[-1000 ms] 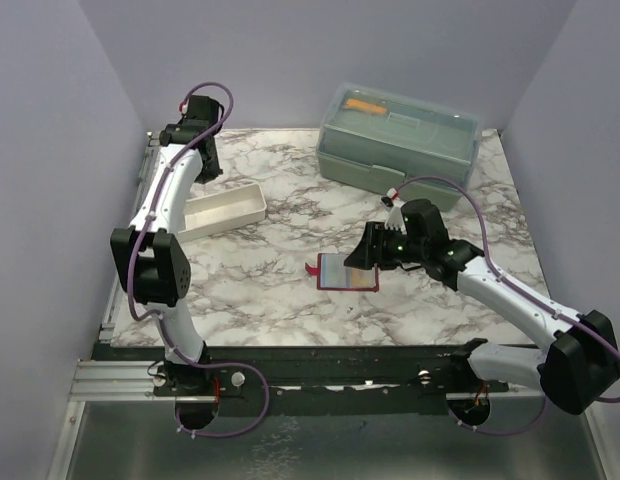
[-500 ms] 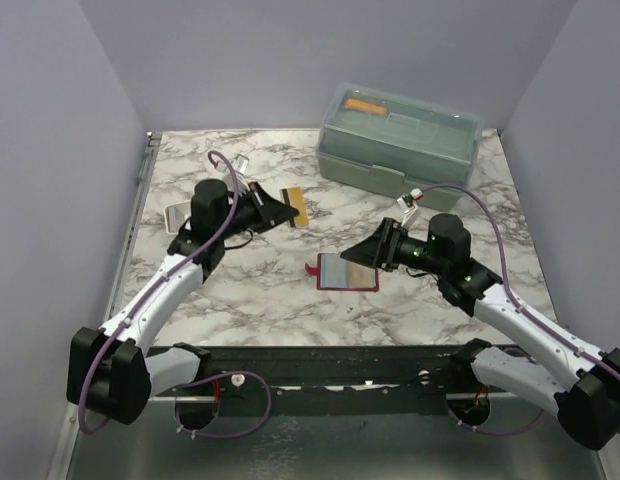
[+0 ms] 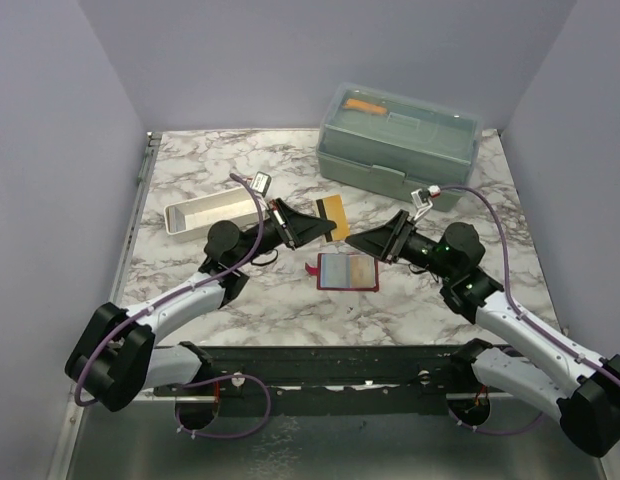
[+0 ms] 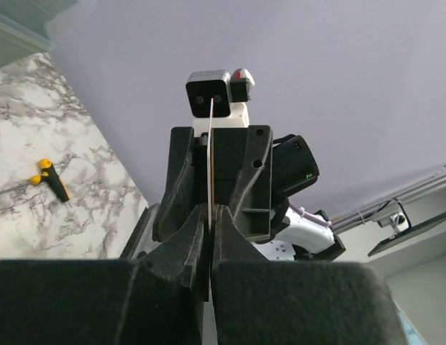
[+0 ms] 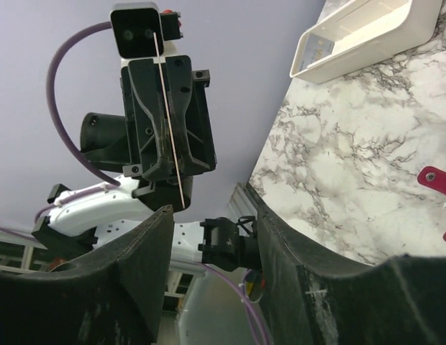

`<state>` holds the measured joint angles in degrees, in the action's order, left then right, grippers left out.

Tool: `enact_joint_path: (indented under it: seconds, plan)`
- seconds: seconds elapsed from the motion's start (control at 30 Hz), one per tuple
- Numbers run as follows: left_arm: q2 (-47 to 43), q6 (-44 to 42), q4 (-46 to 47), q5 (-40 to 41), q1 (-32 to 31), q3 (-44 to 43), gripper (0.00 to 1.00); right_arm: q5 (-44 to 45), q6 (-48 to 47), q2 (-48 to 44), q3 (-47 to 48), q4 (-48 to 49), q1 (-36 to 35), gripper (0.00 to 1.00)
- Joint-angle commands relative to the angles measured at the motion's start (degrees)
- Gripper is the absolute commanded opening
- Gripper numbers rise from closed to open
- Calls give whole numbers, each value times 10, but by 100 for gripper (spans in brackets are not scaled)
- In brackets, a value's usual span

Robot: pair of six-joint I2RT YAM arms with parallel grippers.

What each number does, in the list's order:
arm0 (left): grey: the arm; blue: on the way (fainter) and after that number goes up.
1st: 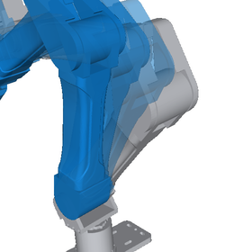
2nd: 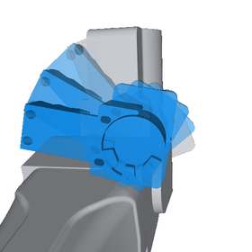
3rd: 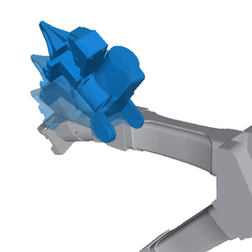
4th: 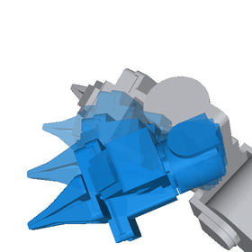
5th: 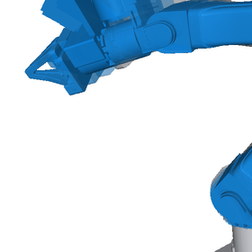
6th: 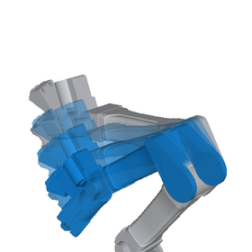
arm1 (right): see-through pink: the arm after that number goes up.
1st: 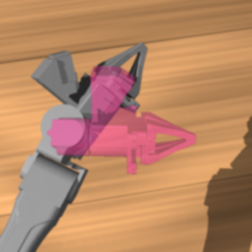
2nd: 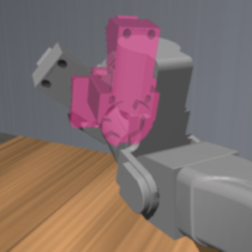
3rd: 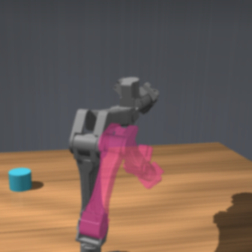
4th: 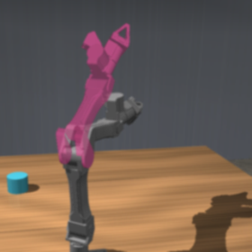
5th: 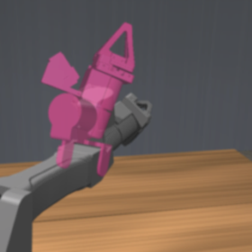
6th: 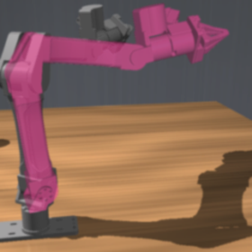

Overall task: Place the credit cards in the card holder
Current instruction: Insert the credit card into the card holder.

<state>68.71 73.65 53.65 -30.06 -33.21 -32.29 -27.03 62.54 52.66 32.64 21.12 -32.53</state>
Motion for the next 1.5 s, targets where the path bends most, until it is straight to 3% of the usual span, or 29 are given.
enact_joint_path:
  seconds: [0.0,0.2,0.47,0.6,0.63,0.67,0.8,0.9,0.97,1.07,1.23,1.33,1.47]
  plan:
    - [31,47,101,-19,-16,8,0,18,30,-9,-27,81,-1,50]
    - [43,46,108,-26,-24,8,0,27,35,-9,-37,102,-1,34]
    - [56,44,108,-39,-32,16,0,24,41,4,-53,141,0,24]
    - [72,39,108,-50,-36,17,0,35,23,0,-56,119,0,1]
    - [76,35,105,-53,-36,18,0,44,10,-4,-55,98,0,0]
    - [80,30,94,-55,-36,18,7,55,-5,-9,-54,68,0,0]
    - [72,-39,-96,-32,-35,-2,54,114,-74,-21,-42,-127,9,0]
    - [74,-120,-347,23,-35,-53,69,111,-125,-3,-59,-200,27,0]
    - [102,-170,-444,44,-34,-90,69,60,-149,19,-87,-181,47,0]
    - [152,-206,-483,20,-34,-120,65,-32,-161,54,-135,-100,81,0]
    - [228,-284,-643,91,-34,-197,69,-71,-178,99,-155,-49,112,0]
    - [247,-309,-683,135,-34,-217,72,-94,-181,130,-157,-29,130,0]
    - [281,-313,-694,146,-34,-230,70,-106,-181,160,-165,3,144,0]
